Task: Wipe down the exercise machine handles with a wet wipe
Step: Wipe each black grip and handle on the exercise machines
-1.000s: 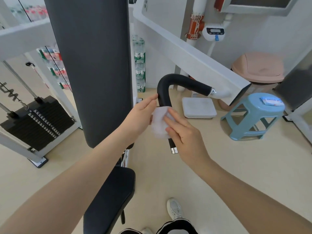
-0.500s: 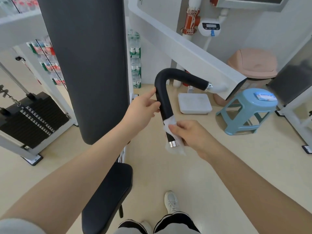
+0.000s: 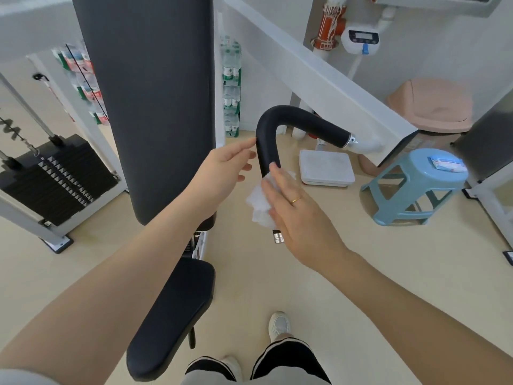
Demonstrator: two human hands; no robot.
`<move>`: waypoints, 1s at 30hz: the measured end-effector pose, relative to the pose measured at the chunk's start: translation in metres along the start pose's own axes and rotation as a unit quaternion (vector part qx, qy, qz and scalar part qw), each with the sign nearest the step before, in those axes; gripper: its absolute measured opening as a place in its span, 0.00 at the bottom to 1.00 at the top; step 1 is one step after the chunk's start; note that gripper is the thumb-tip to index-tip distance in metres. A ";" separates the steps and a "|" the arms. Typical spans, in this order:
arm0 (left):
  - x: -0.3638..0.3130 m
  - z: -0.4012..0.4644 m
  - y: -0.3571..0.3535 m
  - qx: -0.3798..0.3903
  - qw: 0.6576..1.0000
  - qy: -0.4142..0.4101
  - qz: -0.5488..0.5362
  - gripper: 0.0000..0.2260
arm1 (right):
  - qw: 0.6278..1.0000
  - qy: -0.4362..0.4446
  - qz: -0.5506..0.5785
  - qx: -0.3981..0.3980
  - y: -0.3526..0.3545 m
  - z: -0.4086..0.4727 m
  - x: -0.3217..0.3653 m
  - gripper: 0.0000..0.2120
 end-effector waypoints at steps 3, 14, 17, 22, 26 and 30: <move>-0.007 -0.001 0.003 -0.038 0.997 -0.029 0.064 0.16 | 0.979 0.179 -0.065 0.072 -0.003 -0.001 -0.010 0.20; -0.028 0.023 0.033 -0.143 0.988 0.005 -0.062 0.11 | 0.960 0.246 -0.125 0.044 0.024 0.095 -0.035 0.15; -0.030 0.028 0.028 -0.141 0.989 0.007 -0.041 0.11 | 0.936 0.320 -0.115 0.096 0.012 0.085 -0.022 0.17; -0.040 0.034 0.017 -0.138 0.988 0.003 -0.068 0.12 | 0.982 0.132 -0.068 0.118 0.032 0.129 -0.077 0.17; -0.042 0.038 0.008 -0.128 0.991 0.003 -0.026 0.12 | 0.995 -0.060 -0.015 0.076 0.044 0.101 -0.138 0.21; -0.048 0.045 -0.006 -0.113 0.993 0.002 0.028 0.09 | 0.991 -0.101 -0.060 0.070 0.042 0.087 -0.144 0.20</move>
Point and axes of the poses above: each hand's wrist, its own z-axis towards the middle knuckle, its own y-axis out of the back of the hand, x = y × z, the point moved 9 cm from there along z, towards the middle knuckle, and after that the axes turned 15 degrees about y, right-handed, at the moved point
